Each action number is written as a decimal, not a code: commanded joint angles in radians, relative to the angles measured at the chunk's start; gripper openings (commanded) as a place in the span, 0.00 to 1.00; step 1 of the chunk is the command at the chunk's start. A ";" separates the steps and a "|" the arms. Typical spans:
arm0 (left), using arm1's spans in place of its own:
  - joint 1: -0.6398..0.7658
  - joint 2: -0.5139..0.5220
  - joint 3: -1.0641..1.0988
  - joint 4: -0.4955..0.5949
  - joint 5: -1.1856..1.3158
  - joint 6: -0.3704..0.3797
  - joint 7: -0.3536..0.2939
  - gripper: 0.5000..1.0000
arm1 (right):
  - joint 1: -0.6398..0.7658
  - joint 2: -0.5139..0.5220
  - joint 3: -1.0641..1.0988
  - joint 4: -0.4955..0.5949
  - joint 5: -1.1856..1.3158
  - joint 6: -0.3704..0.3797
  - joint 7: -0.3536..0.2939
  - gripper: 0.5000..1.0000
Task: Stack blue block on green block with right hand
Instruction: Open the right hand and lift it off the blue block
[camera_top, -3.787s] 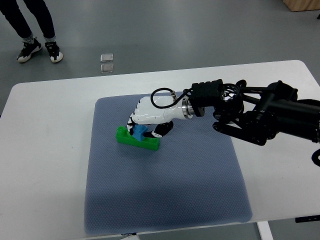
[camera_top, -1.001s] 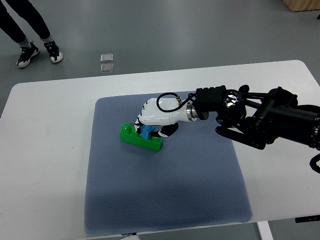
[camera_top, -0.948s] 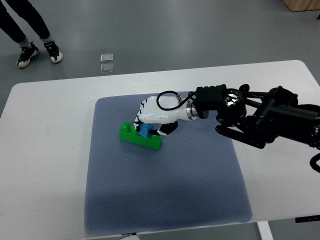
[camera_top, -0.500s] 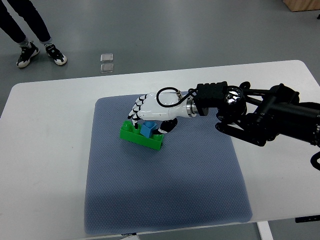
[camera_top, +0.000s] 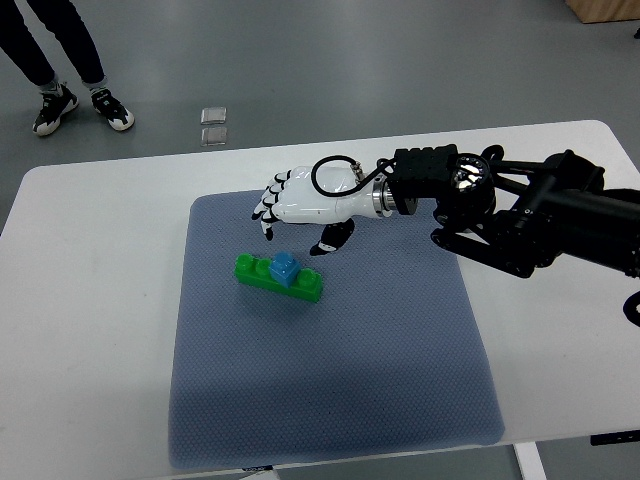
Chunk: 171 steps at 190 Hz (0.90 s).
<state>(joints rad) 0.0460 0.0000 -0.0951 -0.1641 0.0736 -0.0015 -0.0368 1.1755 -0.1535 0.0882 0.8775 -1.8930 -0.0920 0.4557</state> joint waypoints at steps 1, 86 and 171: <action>0.000 0.000 0.000 0.000 0.000 0.000 0.000 1.00 | 0.000 -0.001 0.008 0.000 0.000 0.003 0.000 0.72; 0.000 0.000 0.000 0.000 0.000 0.000 0.000 1.00 | -0.019 -0.015 0.162 -0.087 0.110 0.027 -0.006 0.83; 0.000 0.000 0.000 0.000 0.000 0.000 0.000 1.00 | -0.043 -0.024 0.194 -0.210 1.054 0.093 -0.008 0.83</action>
<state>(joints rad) 0.0460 0.0000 -0.0951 -0.1641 0.0736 -0.0015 -0.0368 1.1390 -0.1770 0.2822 0.6864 -1.0971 0.0010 0.4478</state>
